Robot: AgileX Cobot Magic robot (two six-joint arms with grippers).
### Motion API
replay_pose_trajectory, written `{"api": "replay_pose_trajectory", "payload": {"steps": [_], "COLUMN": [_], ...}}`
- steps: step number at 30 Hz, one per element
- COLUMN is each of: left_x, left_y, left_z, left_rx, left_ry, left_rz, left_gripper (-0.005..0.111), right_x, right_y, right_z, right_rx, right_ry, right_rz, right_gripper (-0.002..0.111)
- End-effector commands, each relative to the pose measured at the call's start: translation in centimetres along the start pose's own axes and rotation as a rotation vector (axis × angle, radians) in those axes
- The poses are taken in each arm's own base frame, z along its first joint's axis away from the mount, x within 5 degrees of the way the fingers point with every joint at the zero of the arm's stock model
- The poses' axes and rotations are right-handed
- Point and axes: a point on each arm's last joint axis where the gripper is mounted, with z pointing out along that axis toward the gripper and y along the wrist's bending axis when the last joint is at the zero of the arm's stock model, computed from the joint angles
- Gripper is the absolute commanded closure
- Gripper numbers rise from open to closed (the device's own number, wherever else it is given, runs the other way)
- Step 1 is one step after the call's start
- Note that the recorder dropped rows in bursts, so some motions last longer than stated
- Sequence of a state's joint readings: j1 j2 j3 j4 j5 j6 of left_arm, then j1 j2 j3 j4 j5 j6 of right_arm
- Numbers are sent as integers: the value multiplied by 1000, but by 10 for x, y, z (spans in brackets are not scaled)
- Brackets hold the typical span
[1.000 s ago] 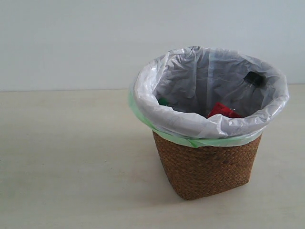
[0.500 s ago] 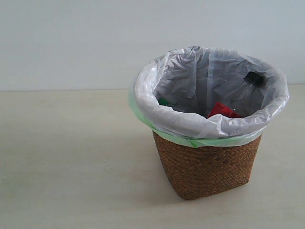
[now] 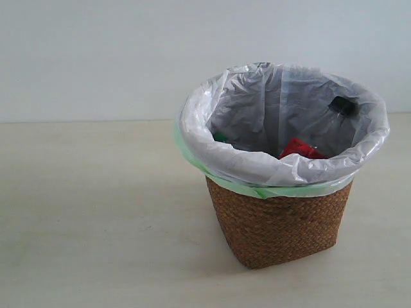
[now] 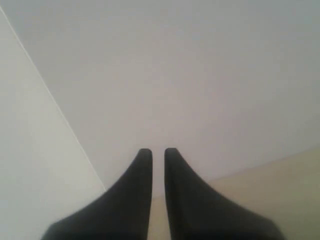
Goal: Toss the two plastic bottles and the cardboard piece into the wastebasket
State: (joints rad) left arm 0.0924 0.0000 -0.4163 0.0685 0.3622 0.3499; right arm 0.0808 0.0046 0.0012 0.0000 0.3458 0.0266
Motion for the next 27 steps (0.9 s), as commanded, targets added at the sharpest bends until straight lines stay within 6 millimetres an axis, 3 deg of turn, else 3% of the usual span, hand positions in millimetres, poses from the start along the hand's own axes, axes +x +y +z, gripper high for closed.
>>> {"api": "replay_pose_trajectory", "payload": {"steps": [1, 10, 15, 23, 27], "left_x": [1, 16, 45, 113, 120], "left_y": [-1, -8, -21, -51, -54], "left_z": [0, 7, 15, 21, 20], "left_rx": [-11, 11, 34, 115, 131], "left_ry": [11, 24, 77, 275, 314], "left_rz": [-5, -45, -45, -43, -39], "left_gripper": [99, 99, 99, 99, 99], "right_x": [-1, -1, -1, -1, -1], "right_y": [0, 0, 0, 0, 0], "right_z": [0, 0, 0, 0, 0], "right_rx": [6, 6, 6, 6, 6], "right_ry": [-13, -13, -13, -13, -13], "right_rz": [-3, -3, -3, -3, -3], "right_gripper": [108, 108, 108, 108, 108]}}
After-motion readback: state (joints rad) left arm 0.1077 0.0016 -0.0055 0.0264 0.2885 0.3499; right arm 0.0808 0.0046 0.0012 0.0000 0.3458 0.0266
